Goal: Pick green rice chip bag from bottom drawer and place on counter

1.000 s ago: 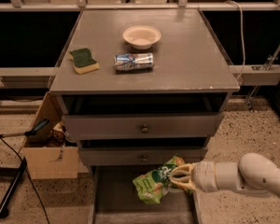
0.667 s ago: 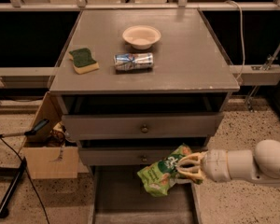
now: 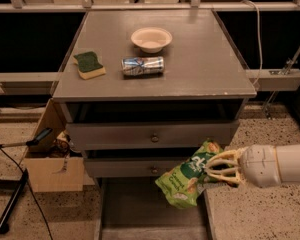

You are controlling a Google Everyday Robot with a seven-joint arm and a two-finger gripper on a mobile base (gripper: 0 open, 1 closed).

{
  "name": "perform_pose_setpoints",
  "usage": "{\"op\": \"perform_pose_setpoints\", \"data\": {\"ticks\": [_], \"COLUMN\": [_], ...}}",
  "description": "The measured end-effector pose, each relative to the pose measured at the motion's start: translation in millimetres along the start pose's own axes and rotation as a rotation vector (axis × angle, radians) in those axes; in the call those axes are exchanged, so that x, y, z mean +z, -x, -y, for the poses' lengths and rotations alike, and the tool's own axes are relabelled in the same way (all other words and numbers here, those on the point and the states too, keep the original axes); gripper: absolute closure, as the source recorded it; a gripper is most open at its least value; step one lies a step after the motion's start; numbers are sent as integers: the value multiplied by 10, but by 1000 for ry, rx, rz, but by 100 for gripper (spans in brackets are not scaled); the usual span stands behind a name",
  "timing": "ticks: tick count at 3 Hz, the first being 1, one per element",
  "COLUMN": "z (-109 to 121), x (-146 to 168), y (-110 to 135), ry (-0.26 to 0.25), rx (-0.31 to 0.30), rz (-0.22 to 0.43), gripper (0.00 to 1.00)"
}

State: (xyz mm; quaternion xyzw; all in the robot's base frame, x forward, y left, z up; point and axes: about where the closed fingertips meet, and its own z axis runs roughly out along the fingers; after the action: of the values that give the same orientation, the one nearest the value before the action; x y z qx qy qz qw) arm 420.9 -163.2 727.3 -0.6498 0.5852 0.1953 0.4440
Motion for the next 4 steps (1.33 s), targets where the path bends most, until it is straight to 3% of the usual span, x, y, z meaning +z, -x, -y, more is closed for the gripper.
{"op": "perform_pose_setpoints", "data": {"ticks": [1,2,3,4], "z": [6,360,361,475], "x": [-232,-449,-449,-395], "y": [312,937,938,1001], "ry": [-7,-35,-35,-1], "rx": [-41,-92,-92,-113], "rz": [-4,-39,-39,-37], "gripper": [100,100,100,100]}}
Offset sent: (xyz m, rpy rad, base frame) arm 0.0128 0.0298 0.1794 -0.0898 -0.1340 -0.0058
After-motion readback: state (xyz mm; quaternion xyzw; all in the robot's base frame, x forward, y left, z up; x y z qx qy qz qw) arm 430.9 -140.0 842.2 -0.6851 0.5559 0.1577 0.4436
